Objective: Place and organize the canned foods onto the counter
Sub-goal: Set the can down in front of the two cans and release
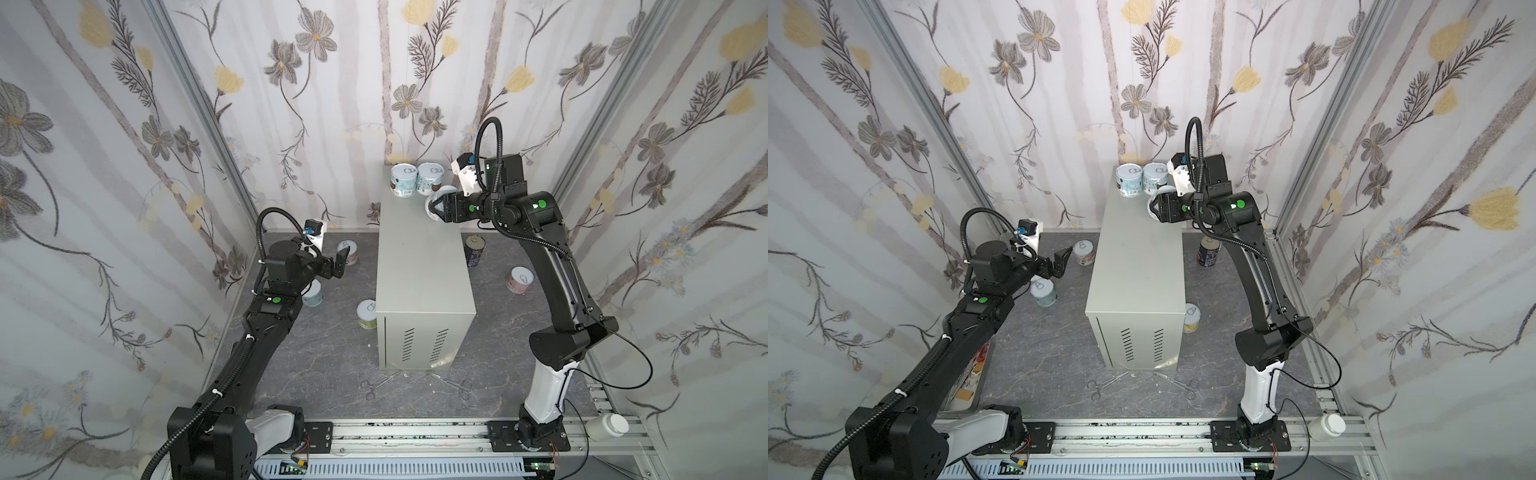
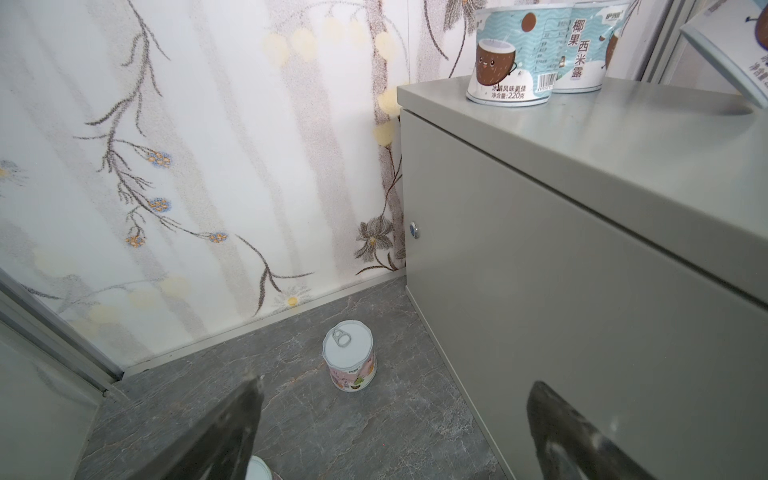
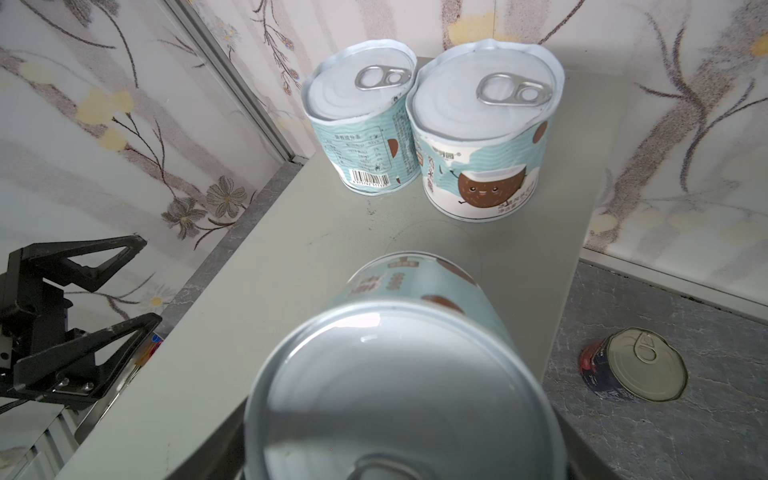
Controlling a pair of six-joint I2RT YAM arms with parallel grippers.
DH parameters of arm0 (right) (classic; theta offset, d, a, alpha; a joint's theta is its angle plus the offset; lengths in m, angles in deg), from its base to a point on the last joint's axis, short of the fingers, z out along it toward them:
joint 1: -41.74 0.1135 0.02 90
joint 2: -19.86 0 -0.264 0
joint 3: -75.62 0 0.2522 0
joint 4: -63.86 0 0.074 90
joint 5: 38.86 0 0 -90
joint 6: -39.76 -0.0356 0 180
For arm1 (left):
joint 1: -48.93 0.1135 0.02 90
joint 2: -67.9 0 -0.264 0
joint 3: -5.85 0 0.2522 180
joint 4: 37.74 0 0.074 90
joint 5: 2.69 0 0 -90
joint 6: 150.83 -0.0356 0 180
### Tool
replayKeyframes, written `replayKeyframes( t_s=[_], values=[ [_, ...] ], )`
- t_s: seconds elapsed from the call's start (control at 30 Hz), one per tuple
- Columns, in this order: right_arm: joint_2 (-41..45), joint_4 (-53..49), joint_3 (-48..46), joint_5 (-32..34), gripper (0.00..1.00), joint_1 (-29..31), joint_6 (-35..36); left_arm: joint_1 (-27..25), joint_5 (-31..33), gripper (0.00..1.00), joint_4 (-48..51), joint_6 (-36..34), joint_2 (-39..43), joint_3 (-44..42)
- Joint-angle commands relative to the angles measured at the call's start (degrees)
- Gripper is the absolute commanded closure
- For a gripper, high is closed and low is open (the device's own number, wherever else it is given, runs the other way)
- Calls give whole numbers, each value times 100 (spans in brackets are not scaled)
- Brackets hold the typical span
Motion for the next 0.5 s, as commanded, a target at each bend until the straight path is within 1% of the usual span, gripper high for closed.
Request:
replayKeyframes(
  t_s=[0.0,0.2,0.33,0.47],
  values=[
    [-5,427,50,-52,32,15,127,3,-56,0,-191,-101,63,-40],
    [-18,453,53,-30,29,27,171,3,-20,0,-182,-101,108,-58],
    [-43,445,52,-122,26,51,215,3,-132,0,-208,-97,159,-109],
    [-87,418,56,-138,26,76,250,3,-144,0,-185,-76,154,-95]
  ],
)
